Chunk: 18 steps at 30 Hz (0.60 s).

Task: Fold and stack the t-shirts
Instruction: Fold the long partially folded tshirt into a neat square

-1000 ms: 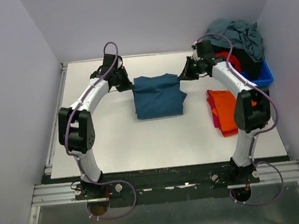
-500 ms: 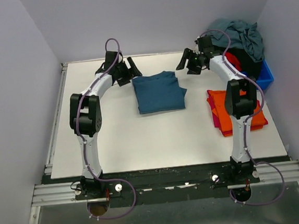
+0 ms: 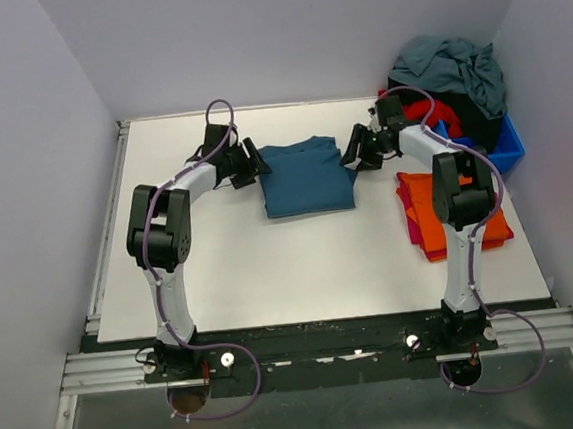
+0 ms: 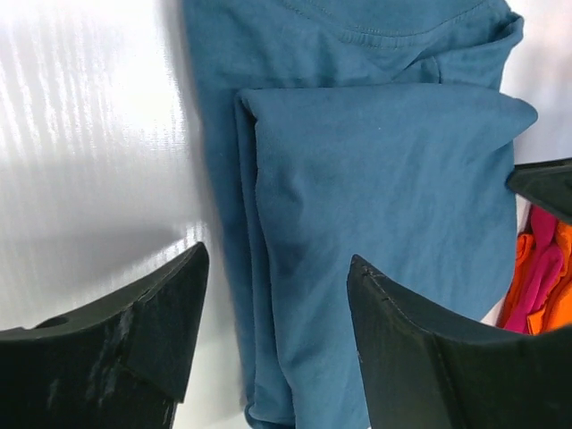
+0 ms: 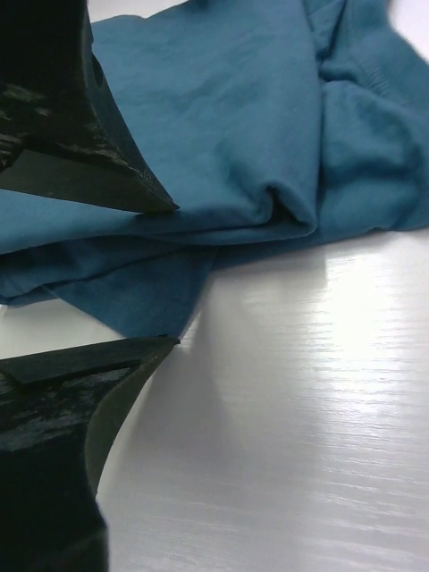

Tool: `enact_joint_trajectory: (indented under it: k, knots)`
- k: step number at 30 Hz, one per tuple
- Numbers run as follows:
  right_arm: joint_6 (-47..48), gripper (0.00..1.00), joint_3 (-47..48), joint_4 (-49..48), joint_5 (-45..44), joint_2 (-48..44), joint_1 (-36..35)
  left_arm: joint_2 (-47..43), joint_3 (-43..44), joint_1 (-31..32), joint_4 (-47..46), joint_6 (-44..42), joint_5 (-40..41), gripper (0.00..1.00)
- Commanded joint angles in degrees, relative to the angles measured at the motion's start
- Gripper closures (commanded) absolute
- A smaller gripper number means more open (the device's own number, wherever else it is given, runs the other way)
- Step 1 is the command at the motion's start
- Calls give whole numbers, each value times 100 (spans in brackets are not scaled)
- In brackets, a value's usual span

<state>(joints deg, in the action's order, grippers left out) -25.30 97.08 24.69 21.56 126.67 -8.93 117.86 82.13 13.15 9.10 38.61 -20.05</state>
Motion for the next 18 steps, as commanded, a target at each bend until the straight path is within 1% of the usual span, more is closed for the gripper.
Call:
enact_joint_trajectory:
  k: [1,2,5,6,8,9,10,13,15,16,17,18]
  knots:
    - [78,37,-233,-245,383,-38,-56,157,75,74,-313,94,-323,30]
    - [95,38,-277,-289,453,-37,-74,201,84,91,-365,103,-367,32]
    - [113,44,-417,-298,481,-37,-135,333,93,109,-418,112,-429,47]
    - [96,49,-487,-289,481,-63,-153,351,67,109,-427,112,-447,53]
    - [60,60,-698,-298,472,-177,-179,386,32,127,-444,85,-447,68]
    - [43,62,-856,-350,437,-248,-197,386,-12,135,-462,77,-455,73]
    - [34,65,-1031,-411,410,-344,-223,386,-65,135,-479,68,-447,76]
    - [-45,80,-1427,-517,296,-599,-259,299,-302,153,-602,68,-464,93]
    - [-89,90,-1673,-552,296,-801,-259,159,-556,162,-716,68,-482,99]
    - [-98,95,-1805,-614,322,-898,-276,54,-723,162,-760,68,-482,100]
    - [-124,96,-1954,-658,314,-1020,-302,-61,-916,188,-848,68,-499,100]
    - [-168,99,-2086,-641,253,-1170,-346,-210,-1109,206,-875,68,-491,100]
